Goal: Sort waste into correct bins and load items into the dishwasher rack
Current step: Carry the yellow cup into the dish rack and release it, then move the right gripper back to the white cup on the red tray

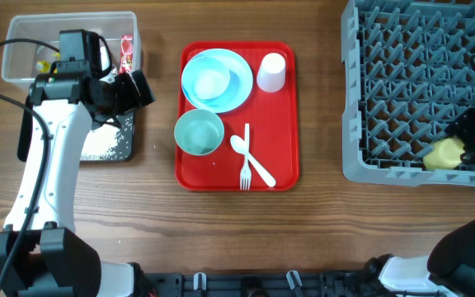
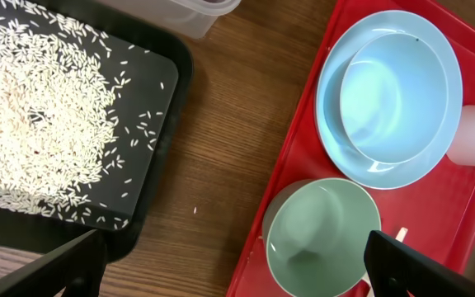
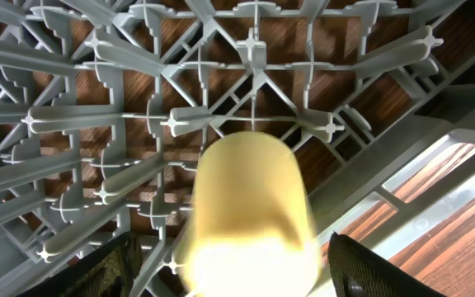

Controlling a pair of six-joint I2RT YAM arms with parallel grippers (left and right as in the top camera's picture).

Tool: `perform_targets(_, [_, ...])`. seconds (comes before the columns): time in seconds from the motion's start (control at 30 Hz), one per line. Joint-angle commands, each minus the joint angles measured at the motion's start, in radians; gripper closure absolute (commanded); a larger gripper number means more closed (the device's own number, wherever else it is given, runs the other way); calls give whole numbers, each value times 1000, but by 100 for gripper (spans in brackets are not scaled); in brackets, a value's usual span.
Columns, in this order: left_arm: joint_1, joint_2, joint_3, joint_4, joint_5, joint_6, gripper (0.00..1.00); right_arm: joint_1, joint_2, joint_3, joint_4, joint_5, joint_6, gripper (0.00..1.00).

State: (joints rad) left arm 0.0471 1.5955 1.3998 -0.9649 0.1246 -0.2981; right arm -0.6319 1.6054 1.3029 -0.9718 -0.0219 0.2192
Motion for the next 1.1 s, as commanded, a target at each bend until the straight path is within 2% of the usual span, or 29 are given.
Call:
perform_targets(0.0, [3, -2, 6, 3, -6, 2, 0, -3, -5, 37, -2, 13, 1, 21])
perform_targets(0.27, [3, -2, 6, 2, -6, 2, 0, -2, -24, 117, -33, -67, -18, 20])
perform_targets(0.43, [3, -2, 6, 3, -6, 2, 0, 76, -46, 285, -121, -280, -156, 20])
perform_targets(0.6, [3, -2, 6, 3, -6, 2, 0, 321, -46, 371, -134, -245, -162, 18])
perform_targets(0.7, [3, -2, 6, 2, -6, 2, 0, 504, -38, 371, -59, -179, -95, 16])
perform_targets(0.73, [3, -2, 6, 2, -6, 2, 0, 626, -24, 371, 13, -122, -51, 16])
perform_targets(0.8, [3, -2, 6, -1, -6, 2, 0, 734, 0, 371, 87, -33, 2, 16])
perform_targets(0.9, [3, -2, 6, -8, -6, 2, 0, 853, 68, 371, 208, 53, 50, 16])
perform_targets(1.07, [3, -2, 6, -16, -6, 2, 0, 937, 243, 371, 379, 45, 72, 16])
